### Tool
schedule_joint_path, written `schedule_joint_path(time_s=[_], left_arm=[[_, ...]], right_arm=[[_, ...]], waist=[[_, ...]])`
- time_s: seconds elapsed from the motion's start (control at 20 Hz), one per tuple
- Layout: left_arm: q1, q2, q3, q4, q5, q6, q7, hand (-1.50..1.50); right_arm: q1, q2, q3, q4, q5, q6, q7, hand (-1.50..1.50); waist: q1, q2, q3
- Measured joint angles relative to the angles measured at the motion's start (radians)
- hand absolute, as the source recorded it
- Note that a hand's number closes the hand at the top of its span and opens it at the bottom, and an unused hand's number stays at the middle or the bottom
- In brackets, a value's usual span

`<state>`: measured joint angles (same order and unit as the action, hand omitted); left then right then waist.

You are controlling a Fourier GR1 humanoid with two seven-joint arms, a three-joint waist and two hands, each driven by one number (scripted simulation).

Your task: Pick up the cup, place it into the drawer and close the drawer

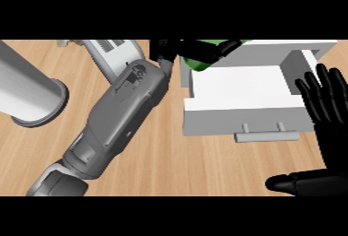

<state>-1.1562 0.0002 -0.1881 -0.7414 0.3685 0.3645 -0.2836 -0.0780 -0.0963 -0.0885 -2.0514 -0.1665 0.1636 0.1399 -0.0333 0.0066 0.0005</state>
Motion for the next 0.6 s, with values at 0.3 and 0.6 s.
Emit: schedule_joint_path(time_s=[0.3, 0.6], left_arm=[[-0.075, 0.0, -0.068, 0.143, 0.08, 0.023, -0.025, 1.5], [-0.112, 0.0, -0.189, 0.24, 0.152, 0.054, -0.06, 1.5]], right_arm=[[-0.007, -0.017, -0.022, -0.005, -0.026, 0.015, 0.001, -1.5], [-0.028, -0.007, 0.007, 0.004, -0.014, 0.014, 0.007, -1.5]], waist=[[-0.014, 0.003, 0.0], [-0.038, 0.008, 0.001]])
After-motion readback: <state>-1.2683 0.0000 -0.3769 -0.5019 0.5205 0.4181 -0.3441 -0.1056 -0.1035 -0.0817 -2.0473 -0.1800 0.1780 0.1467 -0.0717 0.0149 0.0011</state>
